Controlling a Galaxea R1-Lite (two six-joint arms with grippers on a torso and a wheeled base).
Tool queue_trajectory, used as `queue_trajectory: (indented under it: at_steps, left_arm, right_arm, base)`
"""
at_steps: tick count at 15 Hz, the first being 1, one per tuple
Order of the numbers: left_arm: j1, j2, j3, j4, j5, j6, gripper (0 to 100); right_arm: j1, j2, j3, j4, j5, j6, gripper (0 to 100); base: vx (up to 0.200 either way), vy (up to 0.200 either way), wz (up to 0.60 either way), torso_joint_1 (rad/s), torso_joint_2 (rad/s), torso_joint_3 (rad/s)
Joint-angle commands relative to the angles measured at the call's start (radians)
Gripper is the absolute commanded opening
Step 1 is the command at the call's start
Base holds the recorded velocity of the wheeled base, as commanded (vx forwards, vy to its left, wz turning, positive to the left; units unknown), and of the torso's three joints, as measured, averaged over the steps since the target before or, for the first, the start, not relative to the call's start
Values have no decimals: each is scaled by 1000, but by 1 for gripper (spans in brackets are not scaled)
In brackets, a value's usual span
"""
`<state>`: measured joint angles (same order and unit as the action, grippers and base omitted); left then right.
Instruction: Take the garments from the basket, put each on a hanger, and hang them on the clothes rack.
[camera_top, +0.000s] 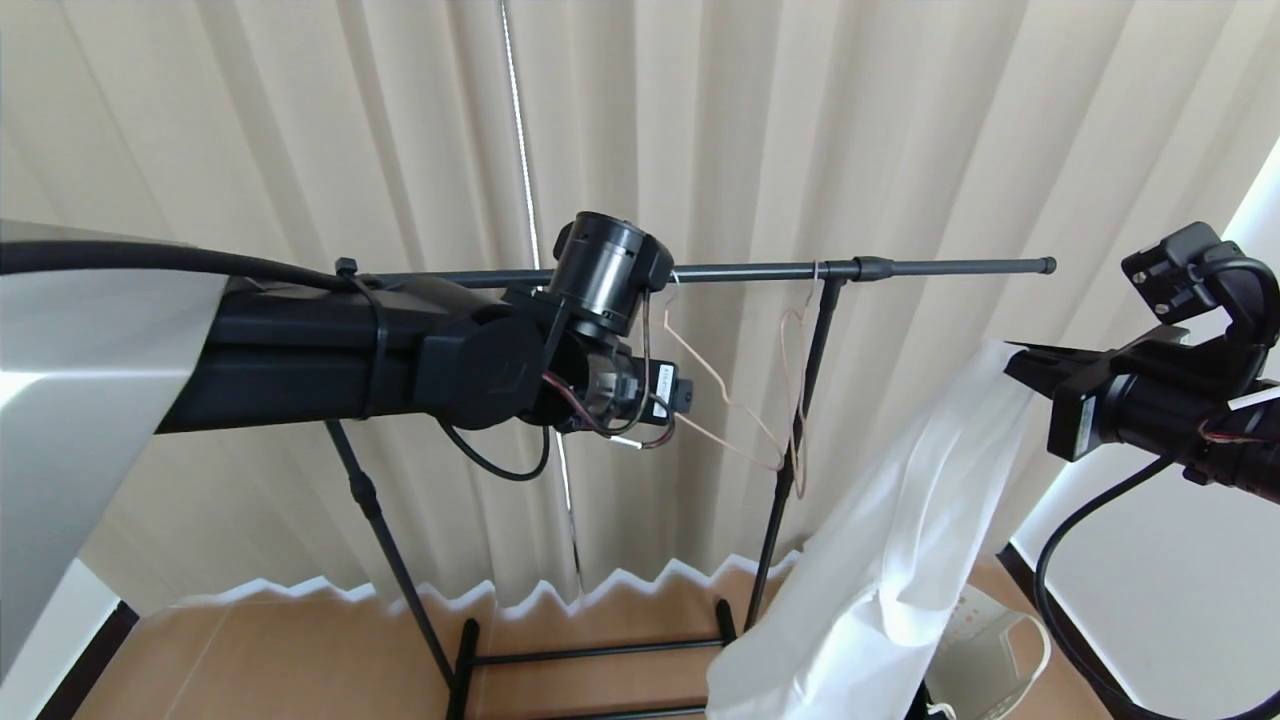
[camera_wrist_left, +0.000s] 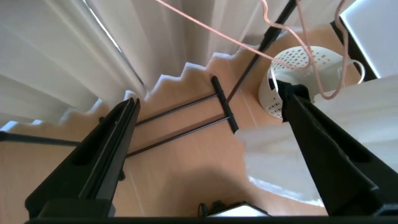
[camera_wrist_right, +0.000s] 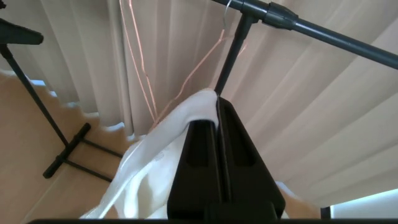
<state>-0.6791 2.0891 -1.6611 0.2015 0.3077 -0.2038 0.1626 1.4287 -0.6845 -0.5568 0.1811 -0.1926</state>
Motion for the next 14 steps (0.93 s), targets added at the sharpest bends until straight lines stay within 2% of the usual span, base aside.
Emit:
queue_trajectory:
  at_steps: [1, 6, 8, 12, 14]
  left_arm:
    - [1, 45, -31, -5, 2, 3, 100]
    - [-8, 138, -178, -1, 24, 12, 100]
    - [-20, 152, -186, -1, 51, 17, 100]
    - [-14, 157, -184, -5, 73, 9, 100]
    - [-2, 157, -186, -5, 80, -11, 100]
  right_arm:
    - [2, 4, -1, 0, 0, -1, 0]
    - [0, 4, -1, 0, 0, -1, 0]
    - [2, 4, -1, 0, 0, -1, 0]
    - [2, 7, -1, 0, 0, -2, 0]
    - [2, 7, 0, 0, -2, -2, 0]
  base:
    - [0, 0, 0, 0, 0, 0]
    - [0, 0, 0, 0, 0, 0]
    - [0, 0, 0, 0, 0, 0]
    - [0, -200, 0, 1, 1, 1]
    - [0, 0, 0, 0, 0, 0]
